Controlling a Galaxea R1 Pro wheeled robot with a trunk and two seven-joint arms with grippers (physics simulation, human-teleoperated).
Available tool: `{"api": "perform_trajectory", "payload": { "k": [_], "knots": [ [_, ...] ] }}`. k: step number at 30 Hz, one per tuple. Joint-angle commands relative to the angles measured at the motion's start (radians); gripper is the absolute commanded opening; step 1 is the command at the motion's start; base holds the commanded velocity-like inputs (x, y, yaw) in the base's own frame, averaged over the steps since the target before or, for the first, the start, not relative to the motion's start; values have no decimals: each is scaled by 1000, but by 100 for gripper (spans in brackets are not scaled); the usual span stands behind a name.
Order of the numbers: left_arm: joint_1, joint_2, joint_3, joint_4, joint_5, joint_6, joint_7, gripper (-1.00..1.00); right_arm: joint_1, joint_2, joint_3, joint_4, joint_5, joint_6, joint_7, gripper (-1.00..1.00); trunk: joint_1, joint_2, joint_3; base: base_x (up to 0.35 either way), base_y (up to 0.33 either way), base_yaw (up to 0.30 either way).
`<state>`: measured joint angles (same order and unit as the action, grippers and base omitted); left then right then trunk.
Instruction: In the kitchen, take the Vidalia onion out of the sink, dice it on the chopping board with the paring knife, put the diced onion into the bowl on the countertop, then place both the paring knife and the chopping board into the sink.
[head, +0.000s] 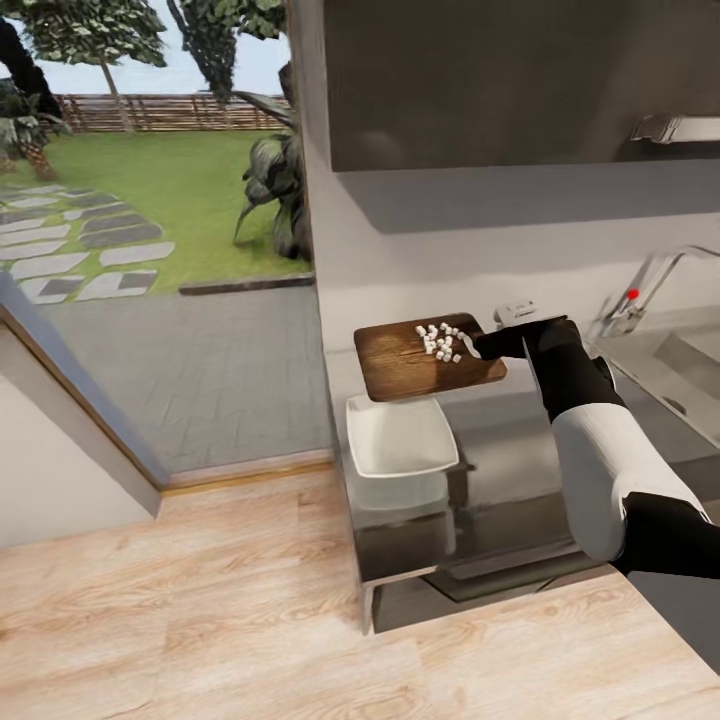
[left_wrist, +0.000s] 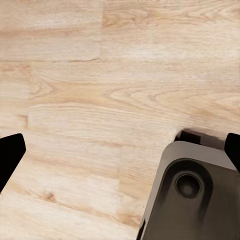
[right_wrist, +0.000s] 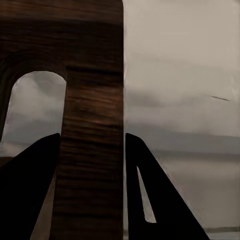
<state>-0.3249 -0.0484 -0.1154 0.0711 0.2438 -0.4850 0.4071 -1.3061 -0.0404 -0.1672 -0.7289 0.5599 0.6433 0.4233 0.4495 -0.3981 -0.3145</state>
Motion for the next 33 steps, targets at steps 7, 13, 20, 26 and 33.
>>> {"api": "perform_trajectory", "payload": {
  "k": [7, 13, 20, 26, 33],
  "knots": [
    [-2, 0, -9, 4, 8, -6, 1, 100, -1, 1, -3, -1, 9, 2, 9, -100, 0, -2, 9, -39, 107, 0],
    [-2, -1, -9, 4, 8, -6, 1, 100, -1, 1, -3, 0, 9, 2, 9, -100, 0, -2, 19, -1, 4, 0],
    [-2, -1, -9, 4, 8, -6, 1, 100, -1, 0, -3, 0, 9, 1, 11, -100, 0, -2, 30, 0, 0, 0],
    [-2, 0, -9, 4, 8, -6, 1, 100, -1, 0, -3, 0, 9, 1, 11, -100, 0, -2, 39, 0, 0, 0],
    [-2, -1, -9, 4, 8, -6, 1, 100, -1, 1, -3, 1, 9, -1, 11, -100, 0, -2, 50, 0, 0, 0]
  ]
}}
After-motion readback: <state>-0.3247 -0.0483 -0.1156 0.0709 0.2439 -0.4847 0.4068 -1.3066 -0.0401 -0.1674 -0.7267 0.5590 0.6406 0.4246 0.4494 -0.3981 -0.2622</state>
